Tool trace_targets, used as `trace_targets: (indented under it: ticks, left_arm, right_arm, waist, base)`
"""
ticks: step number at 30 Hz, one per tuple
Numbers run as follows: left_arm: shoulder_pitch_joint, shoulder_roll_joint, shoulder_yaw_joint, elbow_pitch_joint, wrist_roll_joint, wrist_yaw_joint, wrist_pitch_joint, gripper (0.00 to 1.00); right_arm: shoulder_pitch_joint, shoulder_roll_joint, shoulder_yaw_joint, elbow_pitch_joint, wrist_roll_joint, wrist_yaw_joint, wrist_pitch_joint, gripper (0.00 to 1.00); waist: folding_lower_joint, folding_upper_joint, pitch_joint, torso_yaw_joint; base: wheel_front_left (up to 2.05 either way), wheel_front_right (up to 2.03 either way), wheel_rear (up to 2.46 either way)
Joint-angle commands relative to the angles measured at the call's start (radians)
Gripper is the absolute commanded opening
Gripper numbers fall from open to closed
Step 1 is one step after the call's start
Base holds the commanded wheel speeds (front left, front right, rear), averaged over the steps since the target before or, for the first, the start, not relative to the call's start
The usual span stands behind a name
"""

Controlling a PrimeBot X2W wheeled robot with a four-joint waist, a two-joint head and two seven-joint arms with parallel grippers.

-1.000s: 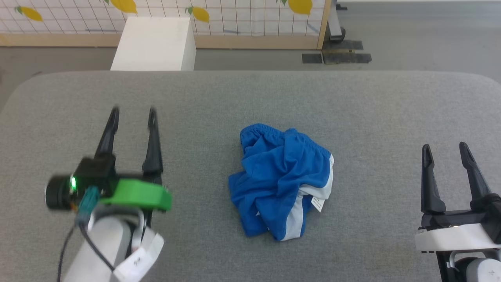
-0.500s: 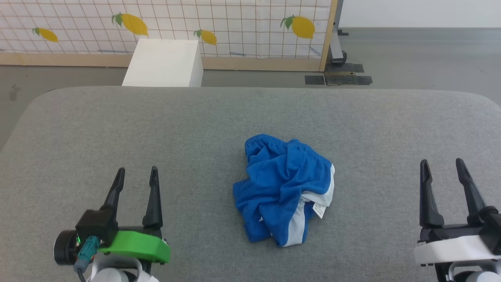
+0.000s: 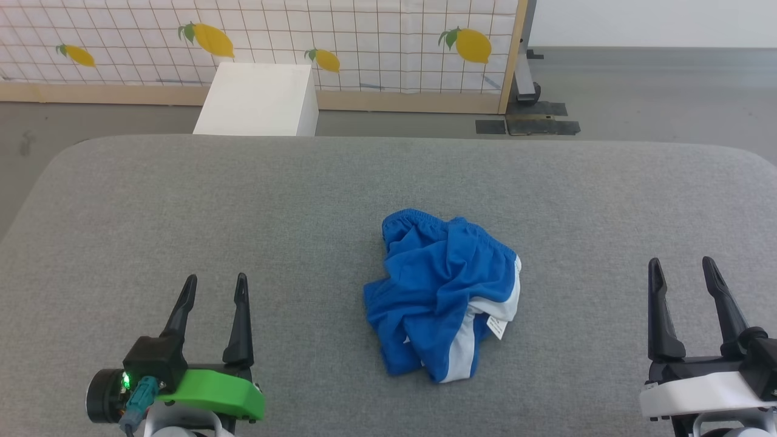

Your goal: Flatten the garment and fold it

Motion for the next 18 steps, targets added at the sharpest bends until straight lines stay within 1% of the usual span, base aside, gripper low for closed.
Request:
trace_targets:
  ticks: [1, 18]
  left_arm:
    - [0.005, -0.006, 0.005, 0.003, 0.009, -0.006, -0.004, 1.00]
    - [0.001, -0.013, 0.028, 0.015, 0.028, -0.020, -0.004, 1.00]
  right_arm:
    - [0.011, -0.001, 0.002, 0.003, 0.005, -0.002, -0.005, 1.00]
    - [0.011, -0.001, 0.007, 0.011, 0.005, -0.002, -0.005, 1.00]
  waist:
    - [0.0000, 0.0000, 0.003, -0.001]
    - [0.0000, 0.0000, 0.000, 0.000]
  base:
    - [0.00, 0.00, 0.00]
    - [0.00, 0.00, 0.00]
